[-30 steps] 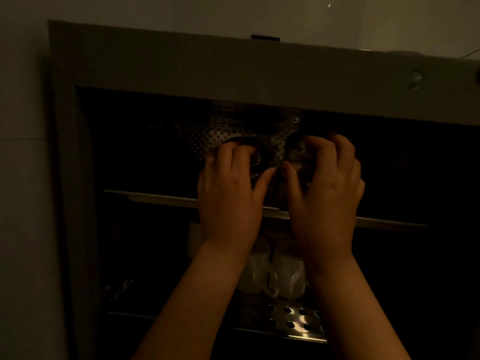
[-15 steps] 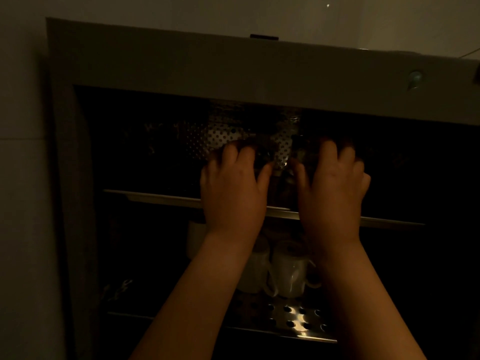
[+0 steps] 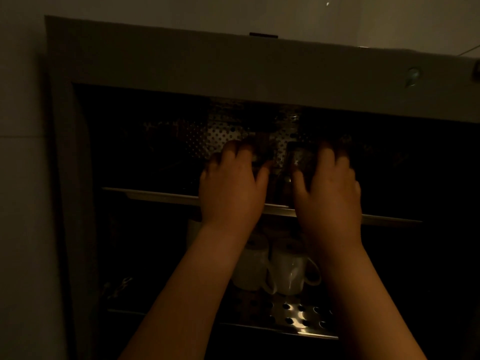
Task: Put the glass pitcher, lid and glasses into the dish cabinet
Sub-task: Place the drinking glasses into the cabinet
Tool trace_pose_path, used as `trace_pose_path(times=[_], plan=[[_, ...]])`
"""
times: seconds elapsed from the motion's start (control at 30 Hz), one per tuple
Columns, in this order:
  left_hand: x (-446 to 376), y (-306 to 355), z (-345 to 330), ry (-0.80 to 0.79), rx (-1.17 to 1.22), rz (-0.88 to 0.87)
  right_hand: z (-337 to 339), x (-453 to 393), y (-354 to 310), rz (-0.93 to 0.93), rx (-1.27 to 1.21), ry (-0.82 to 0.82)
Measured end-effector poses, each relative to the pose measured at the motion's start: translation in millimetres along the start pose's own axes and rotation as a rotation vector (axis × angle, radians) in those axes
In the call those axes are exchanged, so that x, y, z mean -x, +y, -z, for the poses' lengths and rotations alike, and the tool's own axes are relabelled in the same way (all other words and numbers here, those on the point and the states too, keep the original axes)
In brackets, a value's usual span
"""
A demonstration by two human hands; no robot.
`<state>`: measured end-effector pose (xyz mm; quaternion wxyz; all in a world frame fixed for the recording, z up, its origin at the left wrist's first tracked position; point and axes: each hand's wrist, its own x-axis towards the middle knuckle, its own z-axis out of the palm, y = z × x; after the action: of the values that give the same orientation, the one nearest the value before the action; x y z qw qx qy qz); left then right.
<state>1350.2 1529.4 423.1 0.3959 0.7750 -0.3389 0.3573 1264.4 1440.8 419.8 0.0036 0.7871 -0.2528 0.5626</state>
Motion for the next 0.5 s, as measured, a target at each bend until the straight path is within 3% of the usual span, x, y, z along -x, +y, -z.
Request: trace_pose_path(times=[0.17,0.5], plan=[[38.0,-7.9,-3.6,0.139,-0.062,-0.122,2.2,41.0,6.4,0.092,-0.162,0.129],[70.1,-9.1,-11.8,0.077,-0.188,-0.166,-4.9,56.9,12.6,0.158,0.017,0.073]])
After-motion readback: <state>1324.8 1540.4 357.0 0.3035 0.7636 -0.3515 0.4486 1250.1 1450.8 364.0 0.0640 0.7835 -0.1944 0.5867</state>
